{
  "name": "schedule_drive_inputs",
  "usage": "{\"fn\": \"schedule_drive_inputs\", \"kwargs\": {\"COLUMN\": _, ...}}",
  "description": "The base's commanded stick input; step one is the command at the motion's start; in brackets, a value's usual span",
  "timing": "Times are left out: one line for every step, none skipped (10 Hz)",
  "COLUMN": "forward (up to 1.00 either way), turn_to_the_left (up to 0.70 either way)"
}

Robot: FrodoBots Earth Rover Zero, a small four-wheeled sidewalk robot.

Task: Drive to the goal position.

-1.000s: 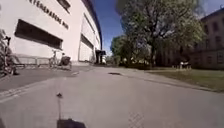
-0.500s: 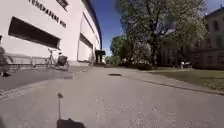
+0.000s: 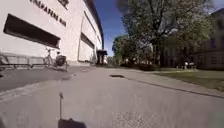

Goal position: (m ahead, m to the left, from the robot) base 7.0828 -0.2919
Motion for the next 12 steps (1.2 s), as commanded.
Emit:
{"fn": "schedule_drive_inputs", "kwargs": {"forward": 1.0, "turn_to_the_left": 0.0}}
{"fn": "schedule_drive_inputs", "kwargs": {"forward": 1.0, "turn_to_the_left": 0.0}}
{"fn": "schedule_drive_inputs", "kwargs": {"forward": 1.0, "turn_to_the_left": 0.0}}
{"fn": "schedule_drive_inputs", "kwargs": {"forward": 1.0, "turn_to_the_left": 0.0}}
{"fn": "schedule_drive_inputs", "kwargs": {"forward": 1.0, "turn_to_the_left": 0.0}}
{"fn": "schedule_drive_inputs", "kwargs": {"forward": 1.0, "turn_to_the_left": 0.0}}
{"fn": "schedule_drive_inputs", "kwargs": {"forward": 1.0, "turn_to_the_left": 0.0}}
{"fn": "schedule_drive_inputs", "kwargs": {"forward": 1.0, "turn_to_the_left": 0.0}}
{"fn": "schedule_drive_inputs", "kwargs": {"forward": 1.0, "turn_to_the_left": 0.0}}
{"fn": "schedule_drive_inputs", "kwargs": {"forward": 1.0, "turn_to_the_left": 0.0}}
{"fn": "schedule_drive_inputs", "kwargs": {"forward": 1.0, "turn_to_the_left": 0.0}}
{"fn": "schedule_drive_inputs", "kwargs": {"forward": 1.0, "turn_to_the_left": 0.0}}
